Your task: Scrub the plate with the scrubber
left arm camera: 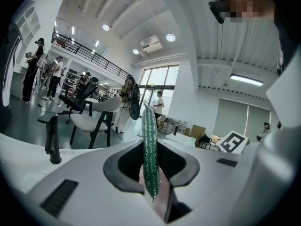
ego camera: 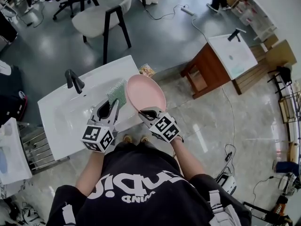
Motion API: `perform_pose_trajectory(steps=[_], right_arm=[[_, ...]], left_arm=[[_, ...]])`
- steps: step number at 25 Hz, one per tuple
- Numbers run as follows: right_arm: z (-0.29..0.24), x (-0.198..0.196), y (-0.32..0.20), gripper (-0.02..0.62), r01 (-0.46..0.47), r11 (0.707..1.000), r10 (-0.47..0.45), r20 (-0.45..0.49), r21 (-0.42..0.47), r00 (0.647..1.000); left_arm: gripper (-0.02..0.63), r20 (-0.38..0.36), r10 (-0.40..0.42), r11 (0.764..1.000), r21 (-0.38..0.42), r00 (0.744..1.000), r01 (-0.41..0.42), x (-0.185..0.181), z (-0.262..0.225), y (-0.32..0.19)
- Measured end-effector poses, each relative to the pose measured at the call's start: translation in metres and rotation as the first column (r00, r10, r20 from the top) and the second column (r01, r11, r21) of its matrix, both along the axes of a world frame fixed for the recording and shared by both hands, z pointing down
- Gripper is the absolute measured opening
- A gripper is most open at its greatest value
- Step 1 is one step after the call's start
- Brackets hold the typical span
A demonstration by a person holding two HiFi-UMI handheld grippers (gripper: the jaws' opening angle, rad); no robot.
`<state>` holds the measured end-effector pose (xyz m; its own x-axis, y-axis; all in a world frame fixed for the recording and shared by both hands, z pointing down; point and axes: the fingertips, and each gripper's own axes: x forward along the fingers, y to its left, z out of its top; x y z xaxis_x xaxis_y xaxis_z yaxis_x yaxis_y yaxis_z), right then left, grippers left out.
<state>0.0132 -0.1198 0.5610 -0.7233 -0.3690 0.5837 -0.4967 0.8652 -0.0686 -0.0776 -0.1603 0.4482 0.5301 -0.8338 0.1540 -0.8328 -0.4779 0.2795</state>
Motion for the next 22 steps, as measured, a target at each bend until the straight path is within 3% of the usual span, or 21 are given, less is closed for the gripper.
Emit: perform_pose_trajectory(steps=[6,13,22], right_arm=[[-0.037,0.004,-0.011,0.026,-0.112,0.987,0.132,0.193,-0.112,0.972],[-0.065,-0.002,-0.02,0.026,-0.13,0.979,0.172,0.293,-0.157,0.941],[-0.087,-0.009,-0.013,0.026,-0.043,0.981,0.108,0.345,-0.192,0.932]], left_arm=[[0.089,0.086,0.068,0.998,-0.001,0.994,-0.068,0.014,0.007,0.005],[0.089,0.322,0.09,0.986,0.108,0.943,-0.131,0.035,0.004,0.008],[0.087,0.345,0.06,0.985,0.13,0.937,-0.111,0.025,-0.01,-0.006]])
